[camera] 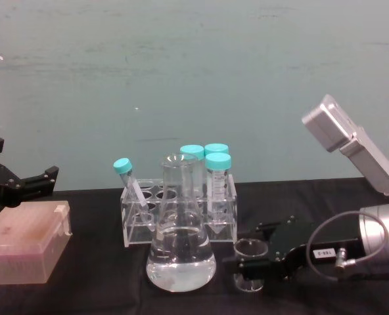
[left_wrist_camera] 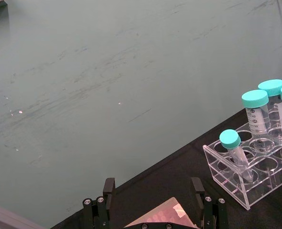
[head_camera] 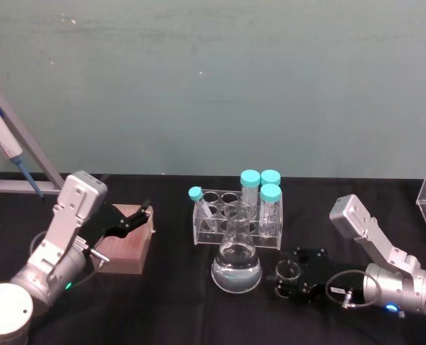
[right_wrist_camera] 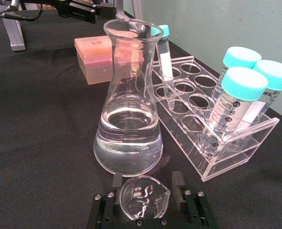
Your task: Place the experimental apparatus aside using one hand.
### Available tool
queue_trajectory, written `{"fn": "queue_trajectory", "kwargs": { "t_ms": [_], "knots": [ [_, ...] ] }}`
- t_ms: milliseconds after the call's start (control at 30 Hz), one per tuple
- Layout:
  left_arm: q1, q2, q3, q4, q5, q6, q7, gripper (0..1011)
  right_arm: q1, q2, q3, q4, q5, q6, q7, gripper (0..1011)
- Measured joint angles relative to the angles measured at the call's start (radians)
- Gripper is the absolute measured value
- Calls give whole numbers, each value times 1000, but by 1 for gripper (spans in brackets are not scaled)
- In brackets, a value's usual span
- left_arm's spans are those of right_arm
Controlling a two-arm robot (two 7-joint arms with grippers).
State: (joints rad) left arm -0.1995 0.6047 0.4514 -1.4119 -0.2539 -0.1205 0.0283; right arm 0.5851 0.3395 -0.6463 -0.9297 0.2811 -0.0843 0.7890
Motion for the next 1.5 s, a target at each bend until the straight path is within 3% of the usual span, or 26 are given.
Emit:
{"fn": "queue_trajectory", "kwargs": {
  "t_ms": [133, 733, 1167, 1500],
  "knots": [
    [0, 0, 0, 0, 0, 0, 0, 1000, 0, 0, 0, 0, 0, 0, 0, 541],
    [0, 0, 0, 0, 0, 0, 0, 1000, -5, 4, 6, -10, 2, 0, -6, 537],
    [0, 0, 0, 0, 0, 0, 0, 1000, -59, 42, 57, -106, 14, 26, -89, 537],
    [0, 0, 0, 0, 0, 0, 0, 1000, -72, 51, 115, -114, 18, 44, -175, 537]
  ]
}}
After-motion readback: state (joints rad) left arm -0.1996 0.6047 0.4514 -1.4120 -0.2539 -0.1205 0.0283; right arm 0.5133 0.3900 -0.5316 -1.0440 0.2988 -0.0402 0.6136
